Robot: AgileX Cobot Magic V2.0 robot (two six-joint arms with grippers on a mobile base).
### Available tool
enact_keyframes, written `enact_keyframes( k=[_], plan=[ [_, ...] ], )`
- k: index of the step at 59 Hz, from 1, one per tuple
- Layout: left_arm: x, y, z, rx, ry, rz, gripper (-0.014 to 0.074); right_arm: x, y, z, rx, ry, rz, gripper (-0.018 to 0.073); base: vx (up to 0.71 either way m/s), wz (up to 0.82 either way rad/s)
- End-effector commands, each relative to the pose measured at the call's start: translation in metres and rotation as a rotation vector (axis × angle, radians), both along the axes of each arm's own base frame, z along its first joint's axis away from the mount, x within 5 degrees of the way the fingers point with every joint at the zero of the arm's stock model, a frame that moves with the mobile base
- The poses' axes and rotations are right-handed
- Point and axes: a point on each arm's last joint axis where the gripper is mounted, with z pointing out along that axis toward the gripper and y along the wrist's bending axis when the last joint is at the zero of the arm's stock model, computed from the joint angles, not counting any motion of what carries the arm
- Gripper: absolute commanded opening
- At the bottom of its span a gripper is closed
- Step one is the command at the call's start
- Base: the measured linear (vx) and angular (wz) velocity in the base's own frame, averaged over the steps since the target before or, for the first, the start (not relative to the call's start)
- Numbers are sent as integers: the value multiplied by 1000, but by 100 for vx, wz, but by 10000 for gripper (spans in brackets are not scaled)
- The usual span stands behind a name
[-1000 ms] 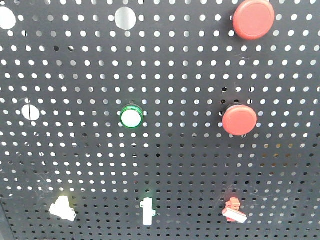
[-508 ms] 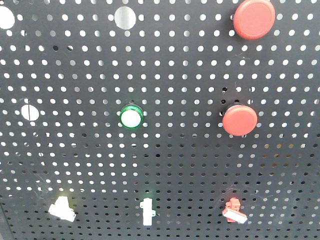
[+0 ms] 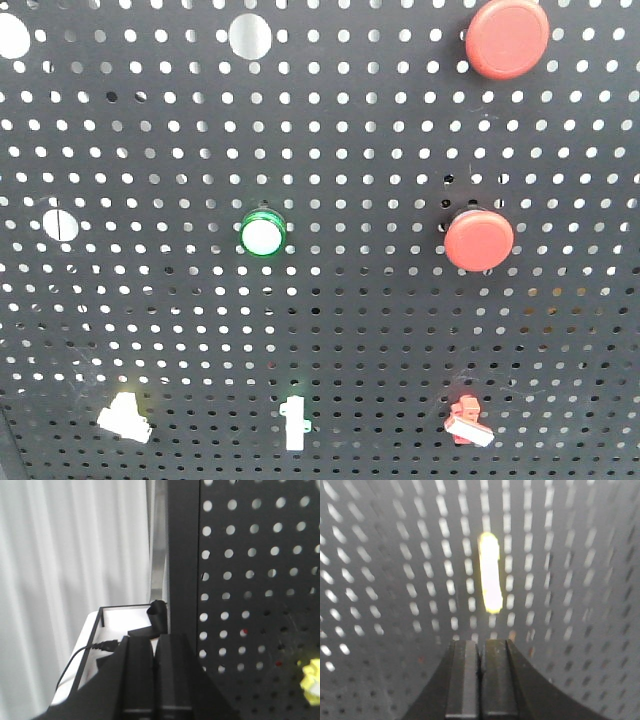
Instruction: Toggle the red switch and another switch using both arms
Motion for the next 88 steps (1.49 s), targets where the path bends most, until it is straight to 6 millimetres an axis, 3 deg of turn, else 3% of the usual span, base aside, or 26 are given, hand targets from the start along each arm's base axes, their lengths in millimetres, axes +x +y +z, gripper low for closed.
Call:
enact_keyframes(
  k=[1, 6, 17, 28, 54, 68, 88],
  plan=[
    [3, -7, 25, -7, -179, -67, 3, 2, -1, 17, 30, -86, -5, -6, 0, 0],
    [8, -20, 23, 60, -186, -158, 3, 3, -1, 15, 39, -80, -3, -6, 0, 0],
    [25, -52, 3, 81, -31, -353, 3, 7, -1, 13, 30, -56, -5, -6, 0, 0],
    [37, -69, -8, 91, 15, -424, 3, 14, -1, 10, 18, -24, -7, -6, 0, 0],
    [54, -78, -5, 86, 32, -431, 3, 24, -2, 5, 14, 24, -8, -6, 0, 0],
    [63, -78, -29, 131, 192, -401, 3, 24, -2, 4, -20, 36, -9, -6, 0, 0],
    [50, -73, -64, 98, 264, -414, 3, 24, -2, 4, -30, 46, -8, -6, 0, 0]
  ],
)
